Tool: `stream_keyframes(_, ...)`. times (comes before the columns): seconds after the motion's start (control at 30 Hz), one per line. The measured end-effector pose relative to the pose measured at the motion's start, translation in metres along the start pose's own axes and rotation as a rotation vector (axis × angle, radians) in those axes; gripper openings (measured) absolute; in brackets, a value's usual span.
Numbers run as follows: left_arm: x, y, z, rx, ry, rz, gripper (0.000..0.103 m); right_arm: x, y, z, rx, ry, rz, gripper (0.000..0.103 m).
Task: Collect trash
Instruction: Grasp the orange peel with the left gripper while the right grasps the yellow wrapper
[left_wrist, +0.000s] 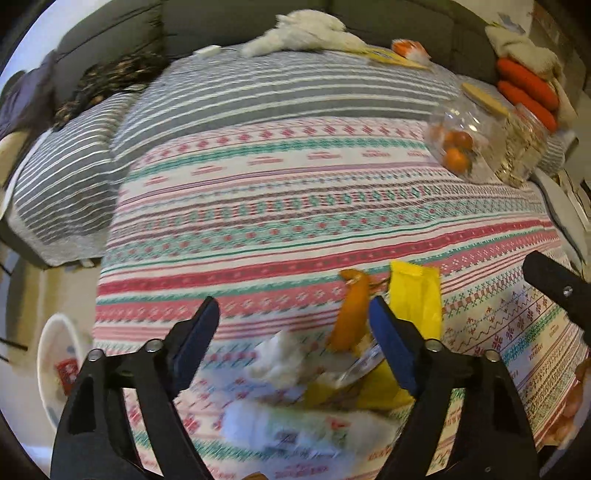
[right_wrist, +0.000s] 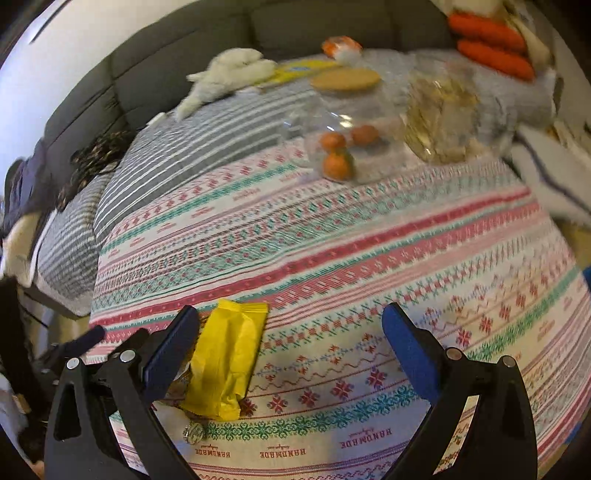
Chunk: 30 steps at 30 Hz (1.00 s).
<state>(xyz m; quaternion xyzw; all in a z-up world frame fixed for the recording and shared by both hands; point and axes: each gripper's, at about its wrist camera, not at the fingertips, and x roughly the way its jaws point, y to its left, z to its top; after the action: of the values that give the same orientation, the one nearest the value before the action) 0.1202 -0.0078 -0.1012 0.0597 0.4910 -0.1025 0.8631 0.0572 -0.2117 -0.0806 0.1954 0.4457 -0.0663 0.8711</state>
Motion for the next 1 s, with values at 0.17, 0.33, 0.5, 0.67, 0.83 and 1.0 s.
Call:
stream_keyframes(0.17,0.029,-0.016,0.005,0.033,0.065,-0.045,0.067,0.007,-0.017,0.006,0.091,0.033,0.006,0.096)
stream_keyframes(0.33,0.044,-0.027,0.006,0.073,0.098,-0.075,0.032,0.023,-0.025,0.005,0.148,0.102,0.040,0.096)
stream_keyframes(0.5,0.033,-0.013,0.011,0.021,0.074,-0.119,0.017,0.038,-0.027,0.001,0.214,0.174,0.084,0.096)
stream_keyframes(0.67,-0.002,0.027,0.019,-0.097,-0.008,-0.158,0.017,0.051,-0.003,-0.002,0.165,0.204,0.089,0.096)
stream_keyframes(0.83,-0.034,0.063,0.018,-0.187,-0.074,-0.167,0.017,0.069,0.029,-0.009,0.128,0.249,0.124,0.096)
stream_keyframes(1.0,-0.056,0.090,0.015,-0.238,-0.122,-0.155,0.017,0.088,0.070,-0.019,0.033,0.276,0.092,0.096)
